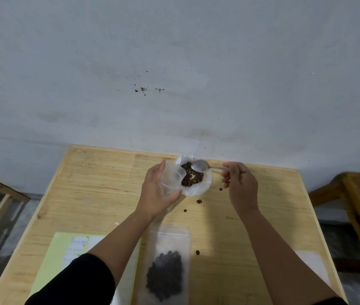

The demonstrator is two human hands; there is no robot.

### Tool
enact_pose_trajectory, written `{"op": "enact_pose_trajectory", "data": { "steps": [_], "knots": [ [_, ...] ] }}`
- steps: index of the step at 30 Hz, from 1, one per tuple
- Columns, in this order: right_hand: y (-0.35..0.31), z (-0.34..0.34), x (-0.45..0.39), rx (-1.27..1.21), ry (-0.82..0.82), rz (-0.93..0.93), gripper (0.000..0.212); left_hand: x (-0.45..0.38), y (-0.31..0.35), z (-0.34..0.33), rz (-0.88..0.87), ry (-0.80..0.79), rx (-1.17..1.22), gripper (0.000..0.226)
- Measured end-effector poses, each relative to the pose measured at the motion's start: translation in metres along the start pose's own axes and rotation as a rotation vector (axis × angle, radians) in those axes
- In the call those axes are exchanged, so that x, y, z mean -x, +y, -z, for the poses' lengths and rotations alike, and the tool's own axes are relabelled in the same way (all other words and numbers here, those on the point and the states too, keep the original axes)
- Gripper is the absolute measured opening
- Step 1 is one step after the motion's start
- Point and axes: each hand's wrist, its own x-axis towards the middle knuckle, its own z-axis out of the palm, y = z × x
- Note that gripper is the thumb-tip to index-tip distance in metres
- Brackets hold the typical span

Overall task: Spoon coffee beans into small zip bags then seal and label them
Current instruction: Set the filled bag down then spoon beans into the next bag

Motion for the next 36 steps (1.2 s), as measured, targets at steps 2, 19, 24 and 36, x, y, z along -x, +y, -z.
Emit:
{"op": "enact_pose_trajectory", "data": {
  "steps": [2,19,24,36],
  "knots": [
    [0.016,-0.004,0.005,0.055,-0.011,-0.053,0.025,0.0,0.0,0.0,0.008,-0.004,0.004,0.093],
    [0.007,-0.005,0.001,-0.352,0.111,-0.409,0.033,-0.002,0.001,-0.002,0.019,-0.034,0.01,0.095],
    [-0.027,0.0,0.0,-0.272,-0.018,-0.173,0.032,-0.002,0.001,-0.003,-0.005,-0.035,0.0,0.095],
    [0.007,-0.006,0.01,0.074,-0.012,-0.034,0.024,-0.002,0.0,-0.001,0.01,-0.024,-0.007,0.096]
  ]
}}
